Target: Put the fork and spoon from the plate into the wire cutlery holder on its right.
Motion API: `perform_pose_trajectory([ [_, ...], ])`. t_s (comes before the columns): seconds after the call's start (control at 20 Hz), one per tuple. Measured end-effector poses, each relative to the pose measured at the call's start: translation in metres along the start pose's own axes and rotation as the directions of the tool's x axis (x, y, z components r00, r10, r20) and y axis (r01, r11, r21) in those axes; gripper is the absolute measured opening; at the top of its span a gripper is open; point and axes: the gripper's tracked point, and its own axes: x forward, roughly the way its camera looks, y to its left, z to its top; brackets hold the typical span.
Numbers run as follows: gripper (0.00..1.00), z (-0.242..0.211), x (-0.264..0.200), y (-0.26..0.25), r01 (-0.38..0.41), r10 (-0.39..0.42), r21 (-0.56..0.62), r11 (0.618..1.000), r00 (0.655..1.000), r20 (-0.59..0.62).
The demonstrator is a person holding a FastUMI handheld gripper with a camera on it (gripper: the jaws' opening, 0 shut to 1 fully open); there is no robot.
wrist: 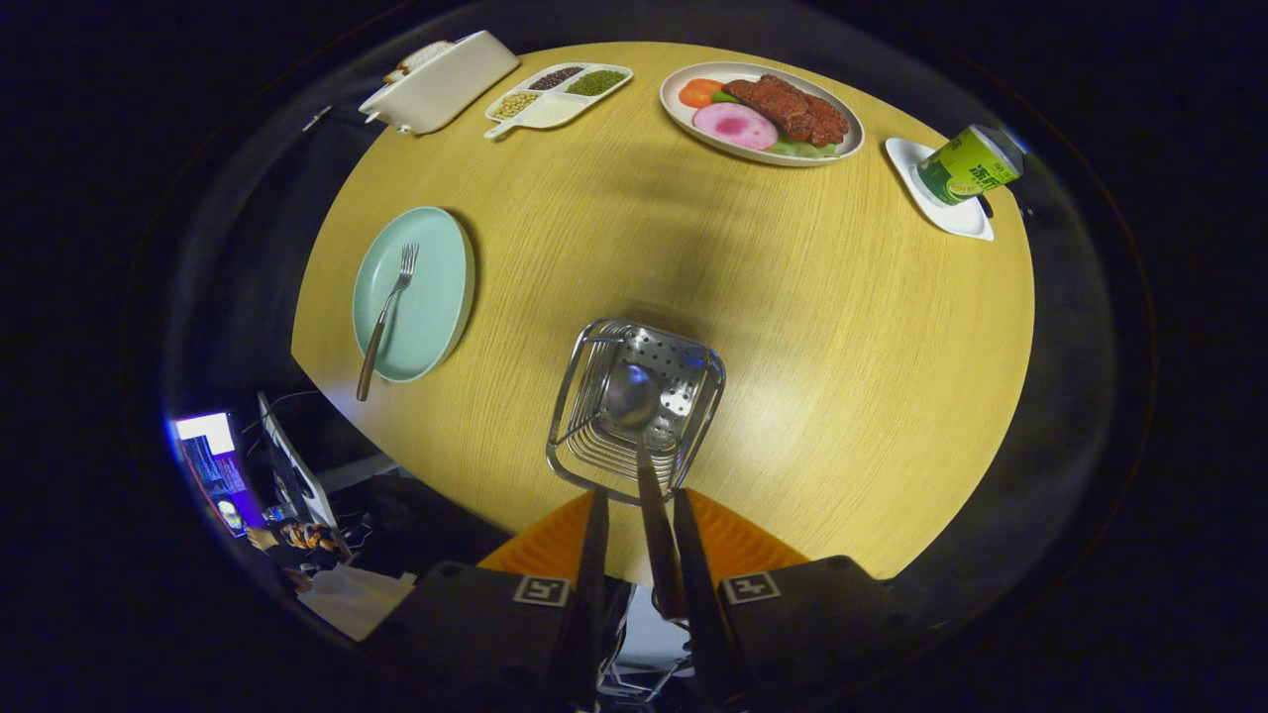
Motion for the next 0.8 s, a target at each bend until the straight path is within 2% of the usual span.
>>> perform_pose_trajectory([
  [0.05,0.63,0.0,-0.003,0.002,0.0,0.0,-0.005,1.0,1.0,0.016],
  [0.15,0.87,0.003,-0.011,0.007,-0.003,0.003,0.002,1.0,0.998,0.066],
  [0.2,0.96,0.005,-0.018,0.012,-0.007,0.005,0.013,1.0,0.995,0.097],
  [0.25,1.0,0.01,-0.025,0.016,-0.004,0.001,0.017,1.0,0.99,0.142],
  [0.45,0.99,0.024,-0.057,0.046,-0.008,0.008,-0.001,1.0,0.952,0.305],
  [0.65,0.99,0.04,-0.089,0.094,-0.062,0.046,0.02,0.998,0.886,0.461],
  [0.8,0.99,0.049,-0.096,0.116,-0.053,0.028,0.032,0.998,0.847,0.531],
])
